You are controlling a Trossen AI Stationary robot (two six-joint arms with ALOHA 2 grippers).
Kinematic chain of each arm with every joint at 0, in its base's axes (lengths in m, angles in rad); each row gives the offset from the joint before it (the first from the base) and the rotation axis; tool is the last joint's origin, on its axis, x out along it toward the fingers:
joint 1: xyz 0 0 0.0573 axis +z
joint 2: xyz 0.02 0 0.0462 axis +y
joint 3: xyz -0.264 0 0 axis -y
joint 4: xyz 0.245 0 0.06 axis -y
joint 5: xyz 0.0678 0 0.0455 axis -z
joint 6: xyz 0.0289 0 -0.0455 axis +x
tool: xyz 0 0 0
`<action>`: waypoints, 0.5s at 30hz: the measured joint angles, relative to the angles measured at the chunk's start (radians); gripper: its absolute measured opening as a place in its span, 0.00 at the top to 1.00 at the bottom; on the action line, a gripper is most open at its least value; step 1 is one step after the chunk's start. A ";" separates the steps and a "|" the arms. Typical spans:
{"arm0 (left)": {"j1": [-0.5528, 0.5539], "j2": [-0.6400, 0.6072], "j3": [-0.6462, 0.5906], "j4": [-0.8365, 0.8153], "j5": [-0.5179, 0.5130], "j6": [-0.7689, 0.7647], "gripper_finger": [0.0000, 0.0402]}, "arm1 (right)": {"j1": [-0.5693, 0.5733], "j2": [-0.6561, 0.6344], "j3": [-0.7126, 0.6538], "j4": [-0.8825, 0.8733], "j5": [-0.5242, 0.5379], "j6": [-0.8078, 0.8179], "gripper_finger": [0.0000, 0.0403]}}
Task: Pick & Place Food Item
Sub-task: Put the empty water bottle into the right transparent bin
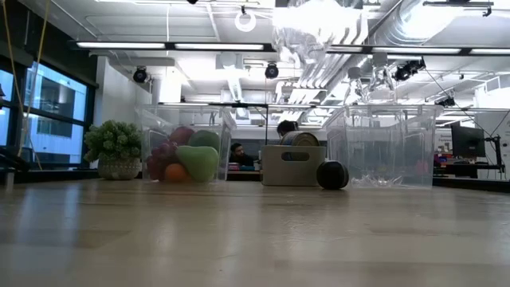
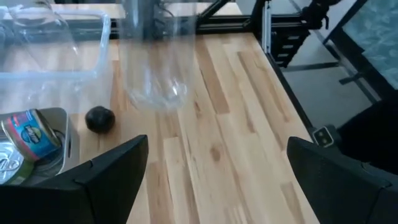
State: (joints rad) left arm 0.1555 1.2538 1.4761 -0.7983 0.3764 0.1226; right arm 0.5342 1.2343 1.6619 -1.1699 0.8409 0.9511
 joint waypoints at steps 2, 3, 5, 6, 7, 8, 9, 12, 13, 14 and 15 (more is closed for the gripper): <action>0.000 -0.010 0.000 -0.022 0.011 0.012 0.07 | 0.000 -0.002 0.037 0.001 0.006 -0.036 0.69; 0.000 -0.012 0.000 -0.032 0.019 0.016 0.07 | 0.001 -0.003 0.057 0.000 0.007 -0.054 0.69; 0.000 -0.019 0.000 -0.046 0.022 0.020 0.07 | 0.001 -0.003 0.095 -0.002 0.008 -0.090 0.69; 0.000 -0.020 0.000 -0.052 0.024 0.020 0.07 | 0.001 -0.003 0.115 -0.010 0.007 -0.104 0.69; 0.000 -0.021 0.000 -0.051 0.026 0.016 0.07 | 0.001 -0.002 0.136 -0.031 0.006 -0.109 0.69; 0.000 -0.021 0.000 -0.050 0.026 0.007 0.07 | 0.001 -0.002 0.158 -0.062 0.006 -0.106 0.69; 0.000 -0.020 0.000 -0.051 0.025 0.003 0.07 | 0.001 -0.002 0.180 -0.102 0.003 -0.094 0.69; 0.009 -0.020 0.000 -0.050 0.014 0.015 0.07 | 0.002 -0.004 0.233 -0.246 -0.009 -0.019 0.69; 0.014 -0.020 0.000 -0.047 0.014 0.018 0.07 | 0.002 -0.004 0.250 -0.303 -0.008 0.013 0.69; 0.019 -0.020 0.000 -0.038 0.013 0.015 0.07 | 0.002 -0.003 0.265 -0.355 -0.006 0.043 0.69; 0.025 -0.020 0.000 -0.026 0.012 0.007 0.07 | 0.002 -0.003 0.276 -0.396 -0.008 0.072 0.69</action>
State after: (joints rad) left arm 0.1809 1.2338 1.4761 -0.8240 0.3886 0.1292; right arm 0.5365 1.2316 1.9381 -1.5661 0.8325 1.0230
